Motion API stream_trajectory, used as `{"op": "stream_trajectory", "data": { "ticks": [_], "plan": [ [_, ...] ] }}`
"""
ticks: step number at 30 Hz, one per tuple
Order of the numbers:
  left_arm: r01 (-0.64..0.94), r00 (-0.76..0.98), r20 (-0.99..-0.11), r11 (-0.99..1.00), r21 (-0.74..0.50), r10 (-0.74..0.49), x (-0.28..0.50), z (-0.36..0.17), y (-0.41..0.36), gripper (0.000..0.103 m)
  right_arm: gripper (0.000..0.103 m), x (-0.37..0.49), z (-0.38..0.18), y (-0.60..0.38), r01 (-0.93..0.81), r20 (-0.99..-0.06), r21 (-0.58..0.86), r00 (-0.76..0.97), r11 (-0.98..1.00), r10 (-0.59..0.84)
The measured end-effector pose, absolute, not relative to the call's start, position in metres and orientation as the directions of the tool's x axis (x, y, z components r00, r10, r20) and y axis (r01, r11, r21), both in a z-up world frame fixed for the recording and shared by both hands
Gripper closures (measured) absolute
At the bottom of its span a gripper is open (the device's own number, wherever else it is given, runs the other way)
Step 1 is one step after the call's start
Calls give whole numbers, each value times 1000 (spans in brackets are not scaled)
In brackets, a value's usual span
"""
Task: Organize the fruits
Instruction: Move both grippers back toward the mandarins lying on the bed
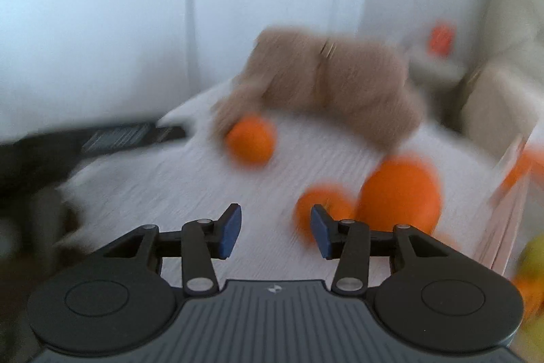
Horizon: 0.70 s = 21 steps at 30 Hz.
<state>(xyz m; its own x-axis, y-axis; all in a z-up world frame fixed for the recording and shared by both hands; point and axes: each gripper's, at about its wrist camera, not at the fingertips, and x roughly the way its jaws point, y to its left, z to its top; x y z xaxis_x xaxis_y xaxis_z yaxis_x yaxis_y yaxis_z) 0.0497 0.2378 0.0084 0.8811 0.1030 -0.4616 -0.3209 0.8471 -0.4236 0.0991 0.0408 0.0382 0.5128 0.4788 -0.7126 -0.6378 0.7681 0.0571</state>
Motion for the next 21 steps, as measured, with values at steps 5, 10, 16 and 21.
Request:
{"op": "stream_trajectory", "data": {
  "ticks": [5, 10, 16, 21],
  "plan": [
    [-323, 874, -469, 870, -372, 124, 53, 9, 228, 40, 59, 78, 34, 15, -539, -646, -23, 651, 842, 399],
    [-338, 870, -469, 877, -341, 153, 52, 9, 226, 40, 56, 102, 23, 30, -452, -647, 46, 666, 891, 371],
    [-336, 865, -477, 884, -325, 154, 53, 8, 224, 40, 52, 121, 6, 48, -287, -632, 92, 723, 953, 279],
    [-332, 866, -479, 884, -330, 146, 54, 7, 225, 40, 59, 123, 7, 45, -293, -638, 96, 716, 951, 285]
  ]
}}
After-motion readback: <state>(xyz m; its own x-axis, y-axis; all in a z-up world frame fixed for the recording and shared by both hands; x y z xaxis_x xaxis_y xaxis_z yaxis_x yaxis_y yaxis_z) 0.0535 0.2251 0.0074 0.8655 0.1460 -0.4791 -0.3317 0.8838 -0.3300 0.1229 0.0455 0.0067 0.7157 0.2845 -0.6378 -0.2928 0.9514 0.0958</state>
